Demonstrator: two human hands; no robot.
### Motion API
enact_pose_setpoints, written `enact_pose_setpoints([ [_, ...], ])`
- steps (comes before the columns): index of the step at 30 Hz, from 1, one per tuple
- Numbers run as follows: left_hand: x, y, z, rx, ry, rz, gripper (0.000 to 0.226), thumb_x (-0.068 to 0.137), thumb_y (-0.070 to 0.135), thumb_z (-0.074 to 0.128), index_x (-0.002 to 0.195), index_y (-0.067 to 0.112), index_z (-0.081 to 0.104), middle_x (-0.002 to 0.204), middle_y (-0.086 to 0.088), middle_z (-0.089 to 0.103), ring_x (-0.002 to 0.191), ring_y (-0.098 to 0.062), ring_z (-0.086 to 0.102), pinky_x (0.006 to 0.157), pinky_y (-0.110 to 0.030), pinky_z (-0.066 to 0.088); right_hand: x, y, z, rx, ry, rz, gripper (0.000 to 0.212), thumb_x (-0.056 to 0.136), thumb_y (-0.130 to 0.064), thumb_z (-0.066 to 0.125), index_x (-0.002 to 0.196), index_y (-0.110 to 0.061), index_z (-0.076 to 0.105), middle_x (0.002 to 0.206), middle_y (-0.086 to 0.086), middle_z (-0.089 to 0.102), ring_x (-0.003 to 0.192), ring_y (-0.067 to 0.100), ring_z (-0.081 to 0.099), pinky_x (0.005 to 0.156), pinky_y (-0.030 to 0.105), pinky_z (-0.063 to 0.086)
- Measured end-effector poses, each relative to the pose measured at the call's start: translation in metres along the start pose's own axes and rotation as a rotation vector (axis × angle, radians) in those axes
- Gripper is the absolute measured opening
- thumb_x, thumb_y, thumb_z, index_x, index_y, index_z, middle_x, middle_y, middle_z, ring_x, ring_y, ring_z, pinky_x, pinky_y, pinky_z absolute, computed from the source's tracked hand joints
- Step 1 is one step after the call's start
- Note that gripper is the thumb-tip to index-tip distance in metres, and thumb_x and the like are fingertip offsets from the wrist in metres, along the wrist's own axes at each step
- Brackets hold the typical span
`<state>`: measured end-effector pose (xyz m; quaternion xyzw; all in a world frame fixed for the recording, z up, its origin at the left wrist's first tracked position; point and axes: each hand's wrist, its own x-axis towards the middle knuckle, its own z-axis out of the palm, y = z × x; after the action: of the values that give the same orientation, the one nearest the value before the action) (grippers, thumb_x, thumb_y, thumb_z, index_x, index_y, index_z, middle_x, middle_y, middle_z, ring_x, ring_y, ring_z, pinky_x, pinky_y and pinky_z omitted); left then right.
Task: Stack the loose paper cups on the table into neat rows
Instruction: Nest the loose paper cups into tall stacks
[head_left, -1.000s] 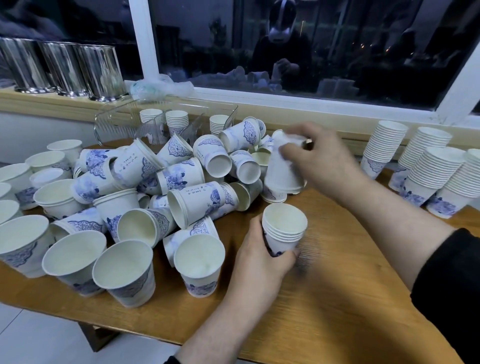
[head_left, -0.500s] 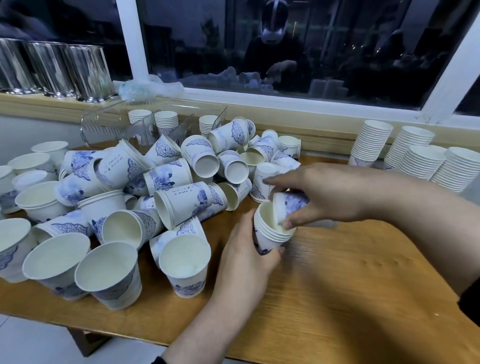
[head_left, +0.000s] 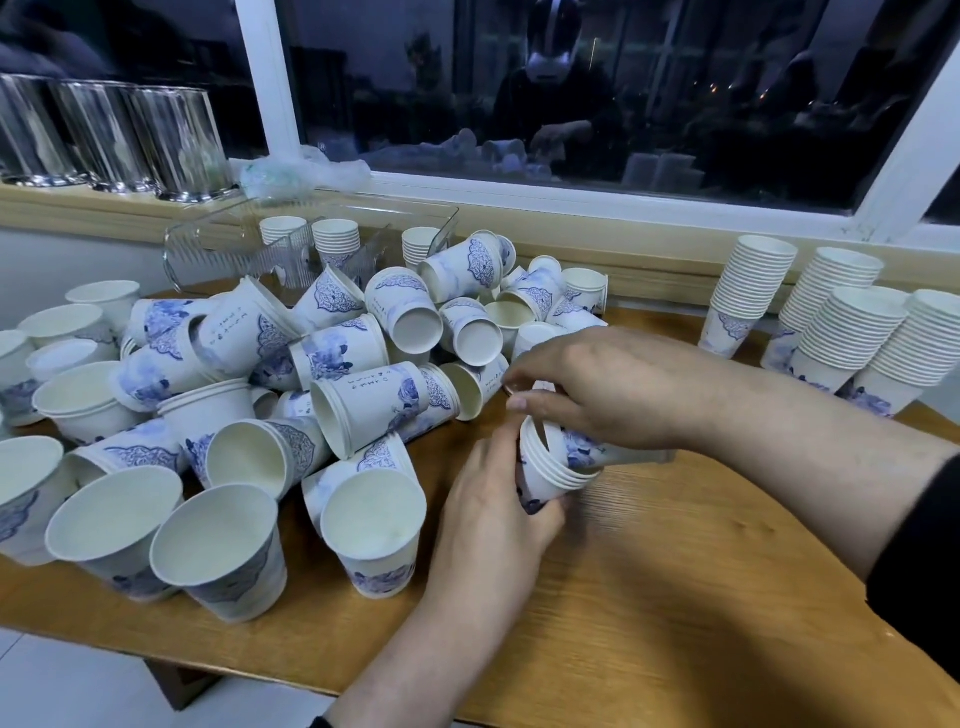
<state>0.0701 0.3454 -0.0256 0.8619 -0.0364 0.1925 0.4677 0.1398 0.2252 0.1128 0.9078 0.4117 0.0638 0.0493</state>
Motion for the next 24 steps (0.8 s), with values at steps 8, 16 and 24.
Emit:
enact_pose_setpoints([
  [8, -0.002, 0.0, 0.0, -0.055, -0.021, -0.025, 0.072, 0.076, 0.023, 0.082, 0.138, 0.041, 0.048, 0.124, 0.02, 0.059, 0.116, 0.001, 0.054, 0.096, -0.022, 0.046, -0.001, 0.007, 0.002, 0.216, 0.221, 0.25, 0.039, 0.096, -0.057, 0.044, 0.117, -0.03, 0.063, 0.111, -0.009, 0.067, 0.104, 0.016, 0.06, 0.086, 0.034, 0.048],
  [16, 0.004, -0.003, 0.001, -0.147, 0.011, -0.102, 0.071, 0.074, 0.027, 0.085, 0.134, 0.042, 0.05, 0.126, 0.023, 0.061, 0.121, 0.002, 0.054, 0.102, -0.024, 0.045, -0.064, 0.025, 0.052, 0.71, 0.147, 0.582, 0.043, 0.084, -0.068, 0.034, 0.089, -0.033, 0.059, 0.083, -0.017, 0.063, 0.079, -0.007, 0.058, 0.067, 0.008, 0.037],
  [24, 0.003, -0.003, 0.001, -0.153, 0.012, -0.127, 0.066, 0.075, 0.03, 0.084, 0.13, 0.044, 0.05, 0.123, 0.024, 0.063, 0.117, 0.002, 0.056, 0.1, -0.03, 0.049, -0.099, 0.022, 0.073, 0.799, 0.135, 0.742, 0.053, 0.081, -0.043, 0.074, 0.127, -0.042, 0.048, 0.114, -0.007, 0.061, 0.086, 0.005, 0.059, 0.069, 0.009, 0.04],
])
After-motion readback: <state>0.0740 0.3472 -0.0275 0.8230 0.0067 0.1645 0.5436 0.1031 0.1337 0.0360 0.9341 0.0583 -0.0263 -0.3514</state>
